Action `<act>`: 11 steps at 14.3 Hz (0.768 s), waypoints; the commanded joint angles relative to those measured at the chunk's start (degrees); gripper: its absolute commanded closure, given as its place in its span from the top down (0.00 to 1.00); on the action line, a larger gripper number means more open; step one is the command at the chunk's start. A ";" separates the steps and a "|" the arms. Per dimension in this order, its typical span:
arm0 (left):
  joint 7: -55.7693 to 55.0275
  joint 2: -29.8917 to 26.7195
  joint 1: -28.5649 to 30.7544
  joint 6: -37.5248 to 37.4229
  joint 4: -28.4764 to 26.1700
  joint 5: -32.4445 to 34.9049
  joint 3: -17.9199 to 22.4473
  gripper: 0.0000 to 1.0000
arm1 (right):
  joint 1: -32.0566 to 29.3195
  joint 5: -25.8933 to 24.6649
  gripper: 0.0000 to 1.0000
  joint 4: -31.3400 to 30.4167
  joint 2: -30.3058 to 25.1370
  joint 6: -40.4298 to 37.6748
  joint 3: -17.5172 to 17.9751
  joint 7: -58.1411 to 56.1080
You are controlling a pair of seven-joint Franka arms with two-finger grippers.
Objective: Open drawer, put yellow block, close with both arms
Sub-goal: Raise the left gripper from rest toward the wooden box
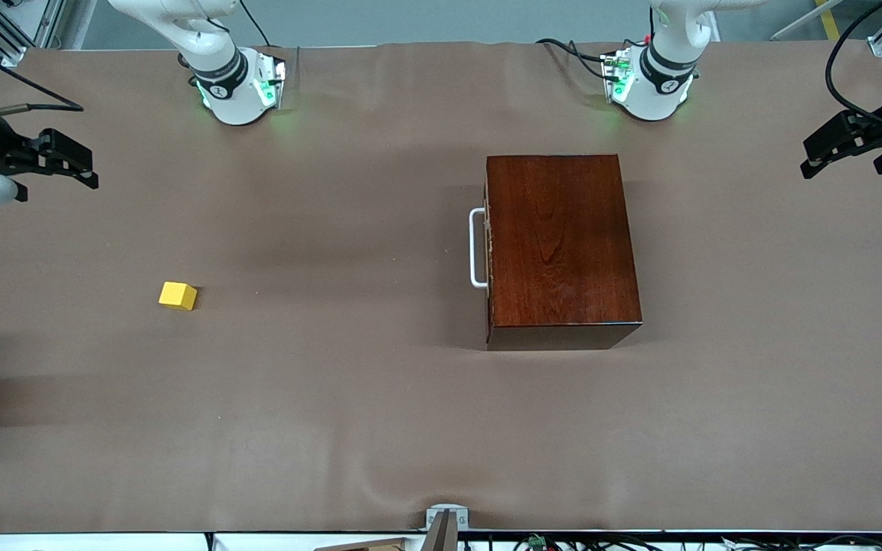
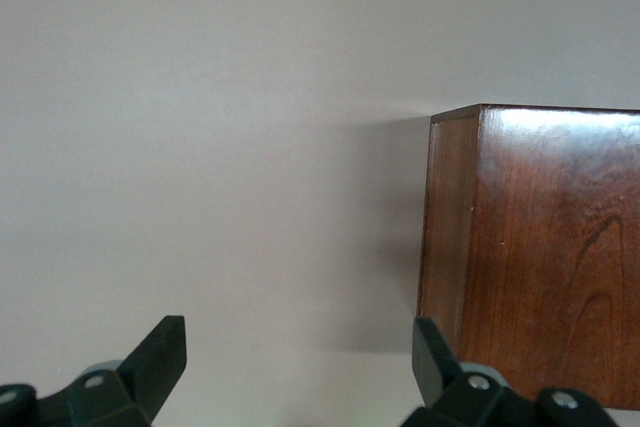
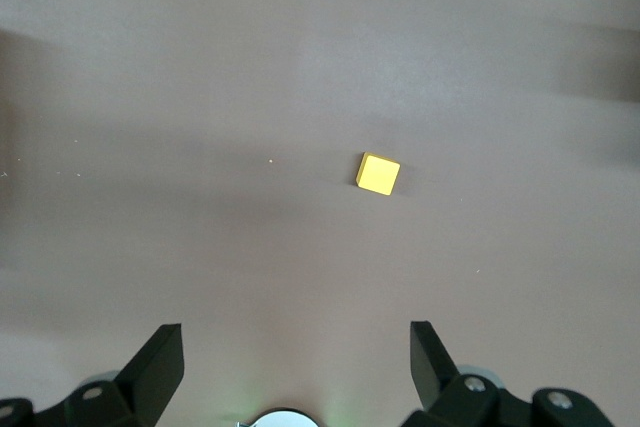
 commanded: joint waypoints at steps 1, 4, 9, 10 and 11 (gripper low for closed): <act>-0.65 0.64 0.51 -1.20 1.56 0.84 -0.59 1.00 | -1.03 1.10 1.00 -1.33 -1.48 0.06 0.41 -0.50; -0.47 0.82 0.51 -1.20 1.65 0.76 -0.59 1.00 | -1.03 1.01 1.00 -1.33 -1.48 0.06 0.41 -0.50; -0.56 0.82 -0.02 -1.20 2.26 0.58 -0.85 1.00 | -1.03 1.10 1.00 -1.33 -1.48 0.06 0.41 -0.50; -0.56 1.25 -0.11 -1.20 2.52 0.32 -1.02 1.00 | -1.03 1.01 1.00 -1.33 -1.48 0.06 0.41 -0.50; -0.56 2.04 -0.37 -1.20 3.05 0.75 -1.29 1.00 | -1.03 1.01 1.00 -1.33 -1.48 0.06 0.41 -0.50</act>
